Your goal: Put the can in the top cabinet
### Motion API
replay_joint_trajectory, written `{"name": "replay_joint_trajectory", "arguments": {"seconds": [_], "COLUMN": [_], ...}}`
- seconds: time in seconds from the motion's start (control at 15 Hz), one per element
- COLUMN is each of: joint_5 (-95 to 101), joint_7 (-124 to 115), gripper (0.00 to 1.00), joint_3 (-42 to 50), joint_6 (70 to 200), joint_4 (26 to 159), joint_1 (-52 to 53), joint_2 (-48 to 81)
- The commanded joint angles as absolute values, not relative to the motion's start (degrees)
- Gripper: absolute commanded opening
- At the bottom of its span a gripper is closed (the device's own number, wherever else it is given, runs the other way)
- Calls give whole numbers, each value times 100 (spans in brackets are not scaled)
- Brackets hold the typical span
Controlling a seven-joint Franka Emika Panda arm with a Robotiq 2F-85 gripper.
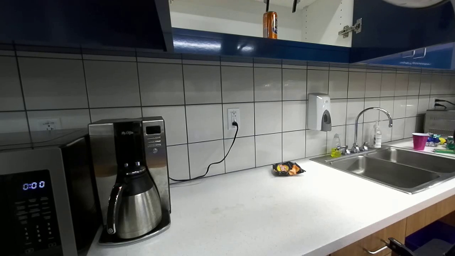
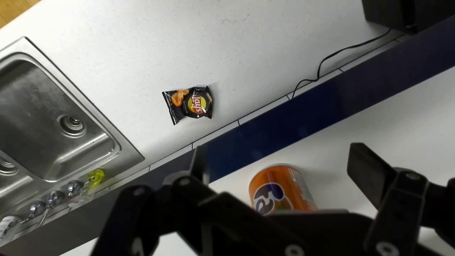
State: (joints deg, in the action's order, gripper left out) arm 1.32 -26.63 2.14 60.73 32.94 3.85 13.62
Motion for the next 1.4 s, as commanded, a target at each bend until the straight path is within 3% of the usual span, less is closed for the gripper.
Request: {"name": "replay_joint_trajectory", "arguments": {"seconds": [0.0,0.47,1.33], "joint_5": [-21,-119,-184], "joint_7": [-2462,-2314,-1886], "gripper": [100,100,100], "joint_3": [186,186,133], "joint_6": [5770,5594,6428], "joint_4": [3602,4413,8121], "joint_1": [324,368,663], "joint_2": [984,319,-1613]}}
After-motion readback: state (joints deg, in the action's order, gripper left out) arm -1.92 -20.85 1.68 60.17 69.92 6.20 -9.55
